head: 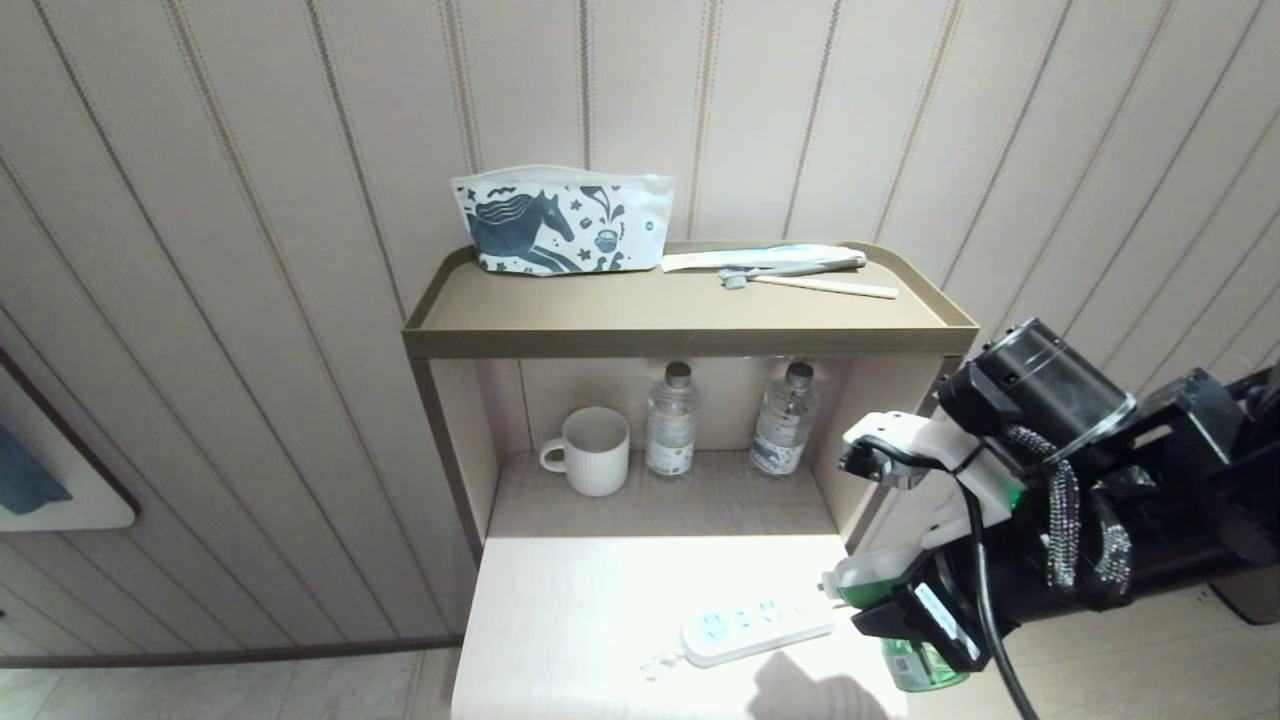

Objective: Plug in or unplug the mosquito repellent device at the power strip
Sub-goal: Place the mosquito repellent liquid on the table

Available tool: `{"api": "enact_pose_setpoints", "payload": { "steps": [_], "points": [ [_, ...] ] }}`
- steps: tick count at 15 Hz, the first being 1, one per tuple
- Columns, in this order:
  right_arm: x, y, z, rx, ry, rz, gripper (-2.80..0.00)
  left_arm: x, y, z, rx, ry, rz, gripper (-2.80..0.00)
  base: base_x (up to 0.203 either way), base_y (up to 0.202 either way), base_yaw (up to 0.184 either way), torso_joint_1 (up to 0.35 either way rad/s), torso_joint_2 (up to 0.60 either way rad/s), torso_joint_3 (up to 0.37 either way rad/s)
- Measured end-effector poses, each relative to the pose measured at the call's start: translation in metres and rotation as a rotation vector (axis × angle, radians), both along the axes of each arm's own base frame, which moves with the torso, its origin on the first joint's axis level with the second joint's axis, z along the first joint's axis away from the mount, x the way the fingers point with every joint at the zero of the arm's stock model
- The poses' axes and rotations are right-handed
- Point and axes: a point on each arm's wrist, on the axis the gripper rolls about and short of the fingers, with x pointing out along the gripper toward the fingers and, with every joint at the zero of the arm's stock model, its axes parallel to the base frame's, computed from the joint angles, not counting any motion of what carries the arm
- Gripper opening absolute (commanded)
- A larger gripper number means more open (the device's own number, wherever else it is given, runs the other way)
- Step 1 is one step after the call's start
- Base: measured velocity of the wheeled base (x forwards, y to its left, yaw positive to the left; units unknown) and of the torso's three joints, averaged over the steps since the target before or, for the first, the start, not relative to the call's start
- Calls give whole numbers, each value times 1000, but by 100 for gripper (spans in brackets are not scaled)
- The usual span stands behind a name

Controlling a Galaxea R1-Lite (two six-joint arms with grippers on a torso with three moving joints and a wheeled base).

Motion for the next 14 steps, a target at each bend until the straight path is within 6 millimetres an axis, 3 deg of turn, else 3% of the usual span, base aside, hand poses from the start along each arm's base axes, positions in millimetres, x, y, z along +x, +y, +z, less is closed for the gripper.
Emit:
{"api": "enact_pose_setpoints", "payload": {
  "steps": [5,10,14],
  "points": [
    [-3,-2,-1,-2,1,-2,-280,-17,-7,-36,94,7,-324,-280,0,0,0,0,0,0],
    [-5,-6,0,3,-6,-10,-280,-34,-12,-54,96,-102,-585,-280,0,0,0,0,0,0],
    [-1,-9,3,48,-87,-34,-280,-36,-13,-65,56,-50,-628,-280,0,0,0,0,0,0]
  ]
}}
